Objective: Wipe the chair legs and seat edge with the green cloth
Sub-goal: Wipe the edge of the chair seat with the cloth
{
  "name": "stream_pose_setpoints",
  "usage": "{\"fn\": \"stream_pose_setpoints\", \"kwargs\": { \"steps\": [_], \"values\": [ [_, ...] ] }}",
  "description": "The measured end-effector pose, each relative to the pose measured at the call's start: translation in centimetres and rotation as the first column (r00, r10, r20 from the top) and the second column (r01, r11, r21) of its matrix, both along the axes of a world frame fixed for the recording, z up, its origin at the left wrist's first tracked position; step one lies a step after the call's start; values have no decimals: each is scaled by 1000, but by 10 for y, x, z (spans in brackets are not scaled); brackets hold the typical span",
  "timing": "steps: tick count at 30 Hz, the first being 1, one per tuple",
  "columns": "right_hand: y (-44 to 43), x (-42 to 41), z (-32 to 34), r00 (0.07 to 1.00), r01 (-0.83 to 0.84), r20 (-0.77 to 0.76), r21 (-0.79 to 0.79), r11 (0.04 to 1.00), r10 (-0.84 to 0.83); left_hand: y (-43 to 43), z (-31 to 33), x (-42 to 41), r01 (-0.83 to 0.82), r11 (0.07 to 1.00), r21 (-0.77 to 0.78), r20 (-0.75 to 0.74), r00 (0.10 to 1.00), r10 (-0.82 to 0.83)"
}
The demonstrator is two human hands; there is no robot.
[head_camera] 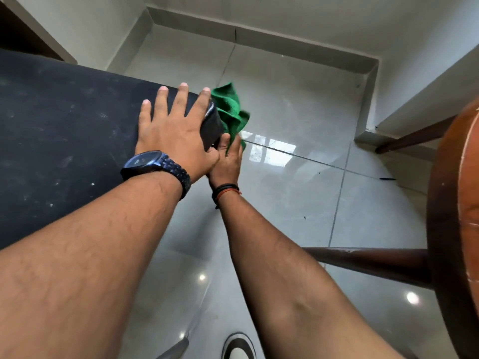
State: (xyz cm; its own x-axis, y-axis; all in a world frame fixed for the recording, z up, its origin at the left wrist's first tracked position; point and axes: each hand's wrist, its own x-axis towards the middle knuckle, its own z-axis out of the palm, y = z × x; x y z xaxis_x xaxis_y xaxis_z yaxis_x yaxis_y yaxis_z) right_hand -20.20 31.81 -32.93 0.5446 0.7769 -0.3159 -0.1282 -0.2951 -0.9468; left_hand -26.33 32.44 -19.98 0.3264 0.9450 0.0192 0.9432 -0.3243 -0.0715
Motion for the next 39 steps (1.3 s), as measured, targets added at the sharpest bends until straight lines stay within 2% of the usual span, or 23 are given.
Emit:
{"fn": "stream_pose_setpoints", "kwargs": {
  "steps": [3, 7, 9, 12, 15, 16, 20, 22, 28, 30, 35, 39],
  "values": [
    [-2, 7, -7, 996, -87, -23, -110, 990, 85, 2, -1, 1, 8, 1000, 0, -4, 1000, -8],
    [-4, -2, 10, 1000, 22, -3, 75, 997, -22, 1, -4, -1, 14, 1000, 18, 25, 1000, -15],
    [-5, -14, 14, 997, 68, -50, 103, 992, -63, 2, -4, -3, 16, 1000, 24, 34, 999, -17],
    [1, -13, 1, 983, 77, -167, -16, 997, -79, 3, -4, -2, 20, 1000, 15, 29, 999, -20],
    [8, 3, -8, 970, -24, -242, -191, 981, -23, 3, -4, -2, 16, 1000, 4, 24, 1000, -16],
    [11, 6, -7, 973, -49, -232, -202, 978, 1, 3, -3, -2, 14, 1000, 4, 26, 1000, -14],
    [10, -2, 13, 986, 67, -157, 49, 996, -59, 2, -3, -2, 24, 999, 23, 29, 999, -25],
    [6, -8, 11, 980, 83, -187, 81, 993, -67, 1, -2, -2, 27, 999, 27, 22, 999, -28],
    [11, 13, -3, 944, -76, -330, -207, 975, 4, 3, -1, 0, 20, 1000, 8, 15, 1000, -20],
    [14, 16, 3, 949, -78, -316, -190, 979, 14, 3, -2, 0, 16, 1000, 7, 15, 1000, -17],
    [10, -2, 17, 963, 46, -267, -12, 999, -47, 3, -3, -2, 17, 1000, 20, -6, 1000, -16],
    [19, 16, 13, 952, -50, -305, -202, 978, -14, 3, 0, 0, 13, 1000, 0, -18, 1000, -13]
  ]
}}
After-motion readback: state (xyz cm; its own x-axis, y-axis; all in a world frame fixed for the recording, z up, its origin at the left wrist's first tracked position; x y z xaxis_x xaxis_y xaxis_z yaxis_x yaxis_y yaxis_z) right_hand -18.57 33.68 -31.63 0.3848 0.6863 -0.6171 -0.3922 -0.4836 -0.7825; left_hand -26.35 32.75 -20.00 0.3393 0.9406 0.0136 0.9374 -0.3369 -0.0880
